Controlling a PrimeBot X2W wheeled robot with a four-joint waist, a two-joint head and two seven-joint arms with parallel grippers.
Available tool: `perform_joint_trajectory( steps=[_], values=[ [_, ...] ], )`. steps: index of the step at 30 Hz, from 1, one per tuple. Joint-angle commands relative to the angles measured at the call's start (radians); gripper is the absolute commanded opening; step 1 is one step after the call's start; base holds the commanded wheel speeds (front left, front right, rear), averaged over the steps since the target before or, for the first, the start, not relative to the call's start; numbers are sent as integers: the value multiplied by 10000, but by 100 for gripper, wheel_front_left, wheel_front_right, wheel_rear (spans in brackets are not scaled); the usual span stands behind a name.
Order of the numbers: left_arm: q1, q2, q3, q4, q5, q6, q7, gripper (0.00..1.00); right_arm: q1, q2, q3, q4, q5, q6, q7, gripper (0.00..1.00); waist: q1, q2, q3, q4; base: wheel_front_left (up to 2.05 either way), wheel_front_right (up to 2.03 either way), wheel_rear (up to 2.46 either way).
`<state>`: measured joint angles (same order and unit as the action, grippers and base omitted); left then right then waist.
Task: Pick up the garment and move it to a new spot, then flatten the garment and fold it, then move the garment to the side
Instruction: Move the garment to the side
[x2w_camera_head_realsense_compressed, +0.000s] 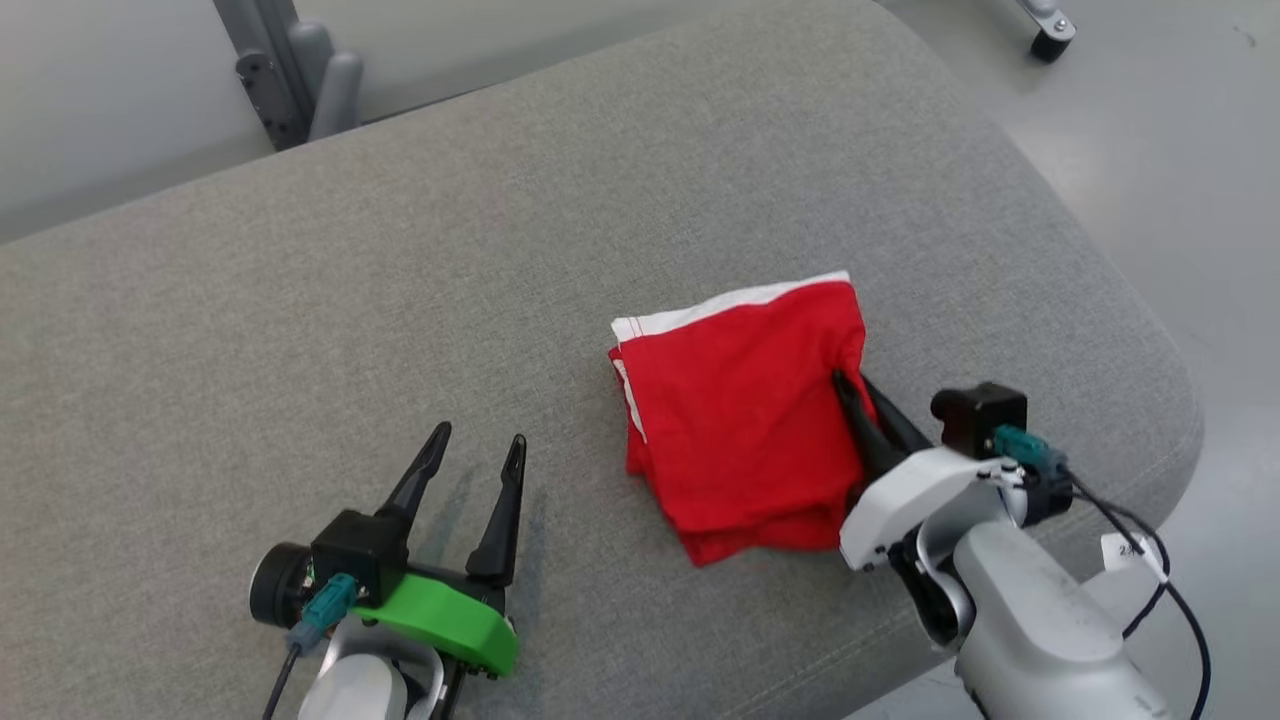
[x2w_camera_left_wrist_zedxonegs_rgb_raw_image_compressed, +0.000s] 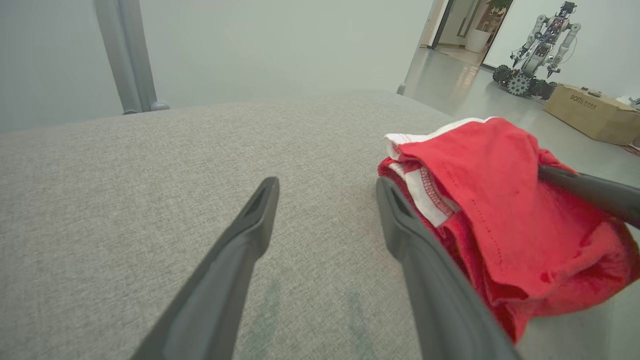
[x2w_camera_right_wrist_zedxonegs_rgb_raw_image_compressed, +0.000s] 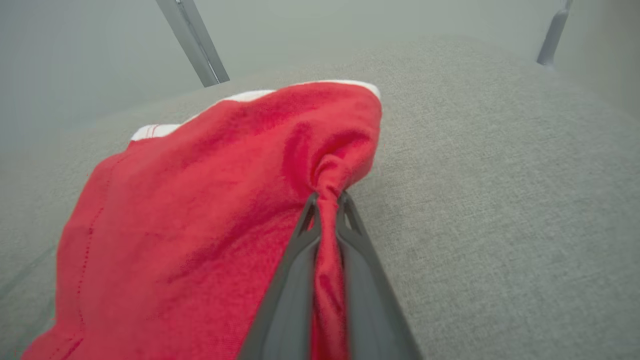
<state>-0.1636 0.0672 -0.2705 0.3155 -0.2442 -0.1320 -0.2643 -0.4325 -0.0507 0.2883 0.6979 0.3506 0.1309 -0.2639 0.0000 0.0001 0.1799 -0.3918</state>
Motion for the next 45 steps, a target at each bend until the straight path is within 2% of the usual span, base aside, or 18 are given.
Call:
perform_joint_trajectory(
  steps=[1, 8, 12, 14, 19, 20, 25, 29, 30, 31, 35, 37, 42, 45],
  values=[
    [-305, 129, -50, -1, 93, 29, 0, 100, -398, -110, -38, -61, -152, -4, -4, 0, 0, -1, 911, 258, 0, 0, 0],
    [-1017, 466, -70, -35, 295, 29, 1, 100, -2366, -726, -488, 380, -604, -6, -5, 0, 0, -1, 2206, 1656, 0, 0, 0],
    [-1383, 589, -63, -136, 399, 29, 1, 100, -3532, -1510, -1398, 1348, -902, -9, -5, 0, 0, -1, 2825, 2477, 0, 0, 0],
    [-1537, 627, 69, -256, 455, 29, 0, 100, -4212, -2124, -2172, 2165, -1328, -9, -5, 0, 0, -1, 3105, 2905, 0, 0, 0],
    [-1580, 658, 220, -387, 558, 29, 0, 100, -4810, -3092, -3542, 3232, -2287, -9, -4, 0, 0, -1, 3326, 3227, 0, 0, 0],
    [-1580, 658, 220, -387, 558, 29, 0, 100, -4810, -3092, -3542, 3232, -2287, -9, -4, 0, 0, -1, 3326, 3227, 0, 0, 0],
    [-1550, 634, 251, -398, 631, 29, 1, 100, -4778, -3709, -5044, 3586, -3300, -9, -5, 0, 0, -1, 3298, 3306, 0, 0, 0],
    [-1536, 637, 284, -313, 664, 29, 6, 100, -4533, -3942, -6297, 3435, -4134, -9, -5, 2, 0, -1, 3139, 3267, 0, 0, 0],
    [-1512, 632, 304, -291, 689, 29, 6, 100, -4451, -3875, -6615, 3453, -4281, -9, -5, 36, 0, -1, 3066, 3258, 0, 0, 0],
    [-1476, 615, 372, -271, 689, 29, 6, 100, -4401, -3814, -6956, 3456, -4432, -9, -5, 100, 0, -1, 2988, 3248, 0, 0, 0],
    [-1264, 488, 467, -142, 670, 29, 4, 100, -4129, -3505, -7804, 2669, -5118, -9, -5, 100, 0, -1, 2531, 3235, 0, 0, 0],
    [-1135, 402, 579, -71, 641, 29, 4, 100, -3912, -3106, -7799, 2204, -5234, -9, -4, 100, 0, -1, 2229, 3243, 0, 0, 0],
    [-725, 210, 963, 48, 777, 29, 4, 100, -3143, -2242, -6411, 975, -4677, -10, -5, 100, 0, -1, 1410, 3291, 0, 0, 0],
    [-461, 87, 1236, 154, 841, 29, 4, 100, -2412, -1973, -5533, 327, -3965, -10, -5, 100, 0, -1, 919, 3381, 0, 0, 0]
  ],
)
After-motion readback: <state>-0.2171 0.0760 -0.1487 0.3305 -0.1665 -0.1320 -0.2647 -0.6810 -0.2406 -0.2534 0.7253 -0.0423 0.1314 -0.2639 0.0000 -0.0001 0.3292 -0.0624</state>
